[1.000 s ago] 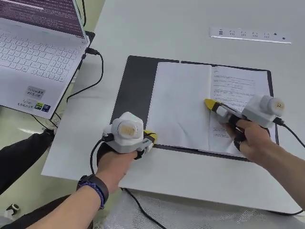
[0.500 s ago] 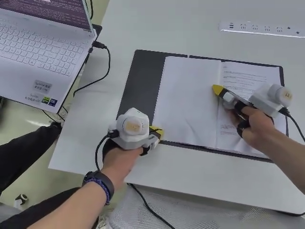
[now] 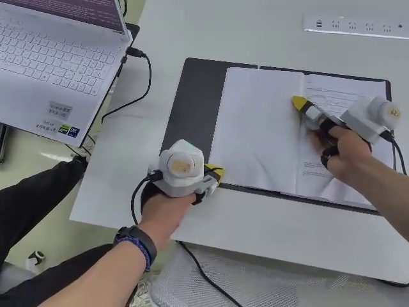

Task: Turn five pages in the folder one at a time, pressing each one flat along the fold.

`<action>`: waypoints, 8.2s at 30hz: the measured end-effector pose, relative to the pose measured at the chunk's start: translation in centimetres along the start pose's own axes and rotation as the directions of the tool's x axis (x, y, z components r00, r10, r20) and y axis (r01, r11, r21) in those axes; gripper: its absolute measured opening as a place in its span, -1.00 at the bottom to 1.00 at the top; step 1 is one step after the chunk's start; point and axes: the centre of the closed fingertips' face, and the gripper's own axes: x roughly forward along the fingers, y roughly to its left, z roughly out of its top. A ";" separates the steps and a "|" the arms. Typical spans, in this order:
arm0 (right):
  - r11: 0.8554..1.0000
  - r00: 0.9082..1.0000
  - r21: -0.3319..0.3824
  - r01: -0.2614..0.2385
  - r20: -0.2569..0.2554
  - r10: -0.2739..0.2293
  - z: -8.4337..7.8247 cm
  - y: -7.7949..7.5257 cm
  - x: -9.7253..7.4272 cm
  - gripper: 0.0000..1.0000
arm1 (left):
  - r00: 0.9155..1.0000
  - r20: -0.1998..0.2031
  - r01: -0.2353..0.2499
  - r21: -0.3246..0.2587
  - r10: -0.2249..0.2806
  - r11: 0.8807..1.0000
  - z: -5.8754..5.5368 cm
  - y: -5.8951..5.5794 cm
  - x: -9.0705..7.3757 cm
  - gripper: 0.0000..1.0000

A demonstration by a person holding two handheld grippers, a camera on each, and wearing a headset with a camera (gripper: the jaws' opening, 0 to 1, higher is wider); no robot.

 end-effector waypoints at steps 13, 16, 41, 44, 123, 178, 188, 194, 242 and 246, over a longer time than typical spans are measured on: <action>0.998 0.995 0.032 0.063 0.074 -0.065 1.9 -1.1 1.5 -1.00 | 1.000 -0.002 0.004 -0.002 -0.004 1.000 0.0 0.0 0.0 -1.00; 0.996 0.992 0.042 0.080 0.092 -0.084 2.5 -1.2 1.9 -1.00 | 1.000 -0.002 0.005 -0.004 -0.005 1.000 -0.1 0.1 0.1 -1.00; 0.994 0.990 -0.018 0.105 0.092 -0.103 4.1 -3.3 4.3 -1.00 | 1.000 -0.002 0.011 -0.006 -0.011 1.000 -0.2 0.3 0.3 -1.00; 0.995 0.994 -0.055 0.089 0.074 -0.084 3.4 -3.5 3.9 -1.00 | 1.000 0.003 0.011 -0.015 -0.011 1.000 -0.2 0.2 0.2 -1.00; 0.990 0.995 -0.142 -0.015 -0.104 0.001 -12.5 2.9 -13.9 -1.00 | 0.998 0.044 0.043 -0.034 -0.041 0.998 -0.1 0.0 -0.1 -1.00; 0.916 0.982 -0.398 -0.049 -0.187 -0.028 -6.0 3.5 -22.2 -0.33 | 0.996 0.088 -0.014 0.184 -0.002 0.983 6.1 -4.3 -7.3 -0.12; 0.911 0.994 -0.411 -0.015 -0.107 -0.032 -3.3 3.3 -24.8 -0.07 | 0.991 0.131 -0.044 0.204 0.017 0.978 7.9 -4.0 -9.9 0.01; 0.926 0.998 -0.376 0.029 -0.033 -0.044 -1.8 3.1 -26.1 0.00 | 0.987 0.153 -0.068 0.123 0.049 0.990 7.6 -3.0 -11.3 0.13; 0.910 0.988 -0.398 0.115 -0.047 -0.146 -3.4 2.7 -30.1 0.52 | 0.994 0.061 0.078 0.222 -0.093 0.972 8.1 -9.4 -6.3 0.35; 0.915 0.989 -0.390 0.104 -0.058 -0.138 -4.0 2.6 -30.3 0.53 | 0.990 0.027 0.126 0.255 -0.138 0.959 8.0 -11.6 -4.6 0.36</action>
